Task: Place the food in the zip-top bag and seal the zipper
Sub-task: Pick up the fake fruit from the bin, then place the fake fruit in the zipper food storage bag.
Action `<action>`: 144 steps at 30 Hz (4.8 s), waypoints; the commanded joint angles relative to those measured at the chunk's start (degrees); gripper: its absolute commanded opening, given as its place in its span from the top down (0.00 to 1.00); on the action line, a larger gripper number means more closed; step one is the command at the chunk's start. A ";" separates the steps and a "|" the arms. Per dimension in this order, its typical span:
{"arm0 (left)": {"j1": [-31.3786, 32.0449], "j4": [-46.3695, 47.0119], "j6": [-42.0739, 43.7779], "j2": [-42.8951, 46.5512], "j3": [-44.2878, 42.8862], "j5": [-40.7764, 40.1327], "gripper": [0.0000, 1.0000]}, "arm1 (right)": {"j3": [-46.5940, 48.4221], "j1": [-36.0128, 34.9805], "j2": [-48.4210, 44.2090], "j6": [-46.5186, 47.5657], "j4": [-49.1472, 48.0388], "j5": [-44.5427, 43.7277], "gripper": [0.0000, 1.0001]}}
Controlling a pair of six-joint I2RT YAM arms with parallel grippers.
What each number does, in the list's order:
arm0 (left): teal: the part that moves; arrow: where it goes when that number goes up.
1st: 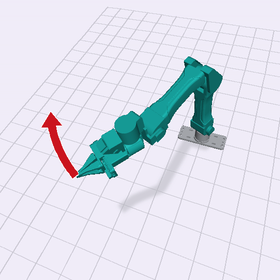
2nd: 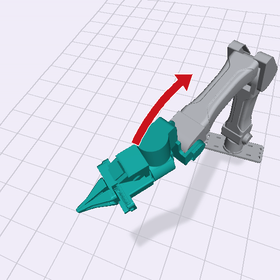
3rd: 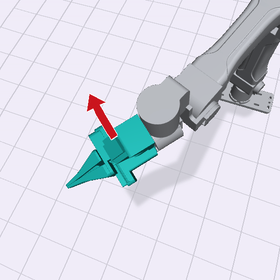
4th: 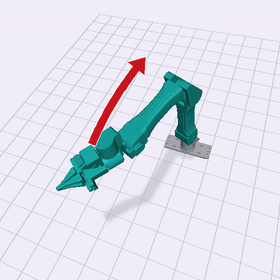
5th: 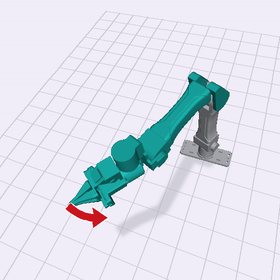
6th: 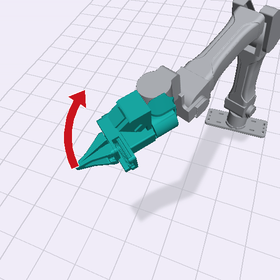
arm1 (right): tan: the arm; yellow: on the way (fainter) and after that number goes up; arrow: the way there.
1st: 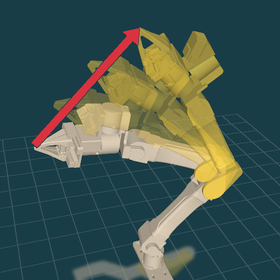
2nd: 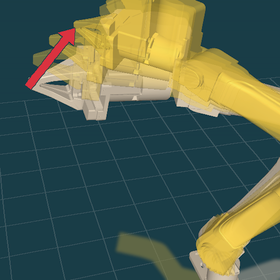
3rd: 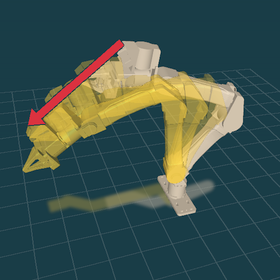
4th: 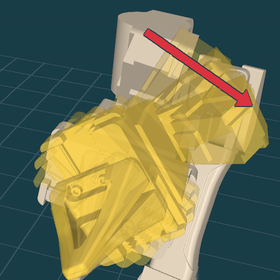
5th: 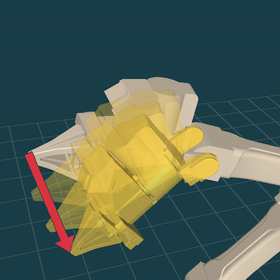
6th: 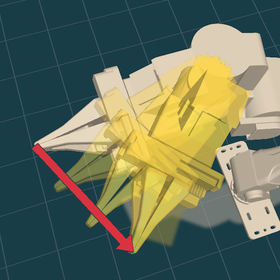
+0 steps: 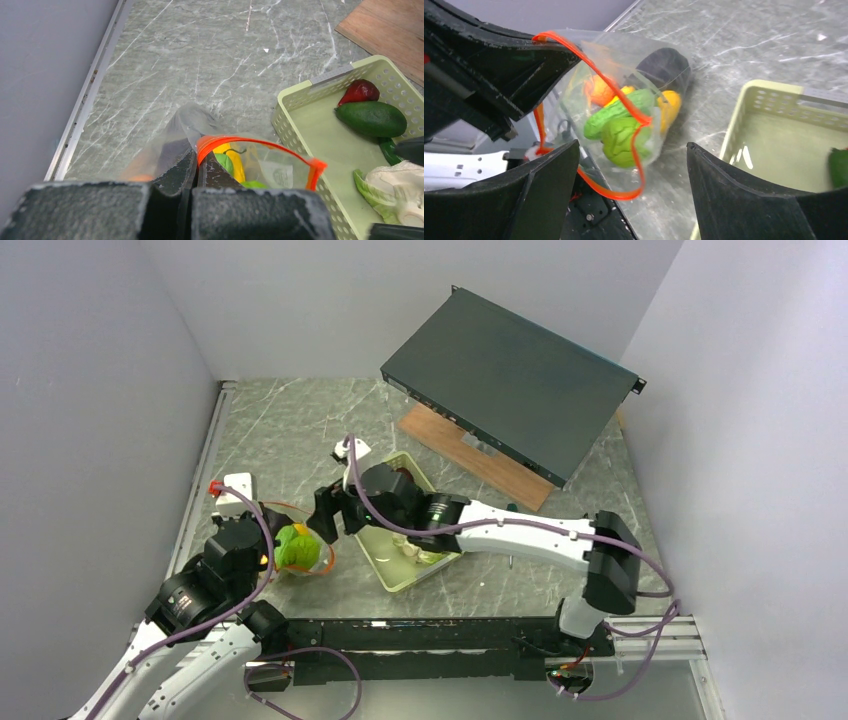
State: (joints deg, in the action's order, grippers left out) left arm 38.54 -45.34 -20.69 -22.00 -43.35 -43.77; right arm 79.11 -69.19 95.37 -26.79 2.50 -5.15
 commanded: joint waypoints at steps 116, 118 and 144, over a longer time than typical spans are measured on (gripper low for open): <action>-0.06 1.19 -0.42 -1.53 -0.40 -1.20 1.00 | 6.93 1.94 6.81 -6.10 1.06 16.50 0.83; -0.08 1.35 -0.24 -1.23 -0.29 -1.15 1.00 | 7.76 2.00 7.70 -7.14 0.76 16.14 0.80; -0.13 1.57 -0.01 -1.00 -0.33 -0.72 1.00 | 15.39 -0.13 14.93 -9.79 2.35 12.21 0.25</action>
State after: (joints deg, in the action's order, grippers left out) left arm 38.54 -45.36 -20.67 -23.46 -43.33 -43.81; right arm 91.26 -69.08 111.66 -37.34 4.84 8.51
